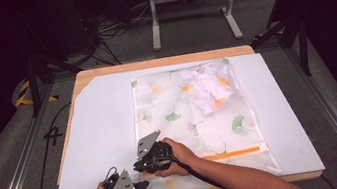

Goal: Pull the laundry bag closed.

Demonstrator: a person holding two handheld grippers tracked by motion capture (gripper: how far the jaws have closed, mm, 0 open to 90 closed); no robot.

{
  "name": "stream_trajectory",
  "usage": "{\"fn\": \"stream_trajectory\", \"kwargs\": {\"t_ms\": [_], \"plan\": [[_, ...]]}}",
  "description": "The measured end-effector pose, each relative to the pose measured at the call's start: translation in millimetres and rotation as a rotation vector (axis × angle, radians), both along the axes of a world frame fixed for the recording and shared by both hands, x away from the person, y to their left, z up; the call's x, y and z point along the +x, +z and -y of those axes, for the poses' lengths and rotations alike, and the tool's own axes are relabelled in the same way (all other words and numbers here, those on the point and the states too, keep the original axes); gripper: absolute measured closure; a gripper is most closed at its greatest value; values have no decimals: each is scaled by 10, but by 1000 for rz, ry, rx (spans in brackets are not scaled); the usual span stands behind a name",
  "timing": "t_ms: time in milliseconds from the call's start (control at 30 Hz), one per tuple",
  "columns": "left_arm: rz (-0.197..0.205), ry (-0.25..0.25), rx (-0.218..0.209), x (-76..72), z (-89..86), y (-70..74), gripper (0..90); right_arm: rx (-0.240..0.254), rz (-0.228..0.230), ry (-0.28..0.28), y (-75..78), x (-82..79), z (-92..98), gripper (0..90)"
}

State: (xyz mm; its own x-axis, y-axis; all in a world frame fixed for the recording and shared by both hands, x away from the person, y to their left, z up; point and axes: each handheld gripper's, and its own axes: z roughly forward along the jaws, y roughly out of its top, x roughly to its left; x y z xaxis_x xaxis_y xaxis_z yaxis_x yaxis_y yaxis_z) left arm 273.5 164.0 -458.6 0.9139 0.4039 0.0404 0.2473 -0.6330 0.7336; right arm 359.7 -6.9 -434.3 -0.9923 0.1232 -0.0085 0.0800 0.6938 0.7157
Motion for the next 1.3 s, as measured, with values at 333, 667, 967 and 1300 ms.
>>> {"fn": "stream_trajectory", "kwargs": {"t_ms": [333,667,967,1300], "plan": [[-9,10,-2,-3,5,0,900,-36,-32,-51,-52,39,129,826],[1,-2,-17,-10,-15,-16,900,94,-119,-123,-7,-25,228,653],[-2,-9,-25,-29,-23,-24,900,57,-70,-168,-76,-83,20,594],[-4,-10,-27,-22,-25,-24,900,11,-75,-168,-96,-76,68,576]]}}
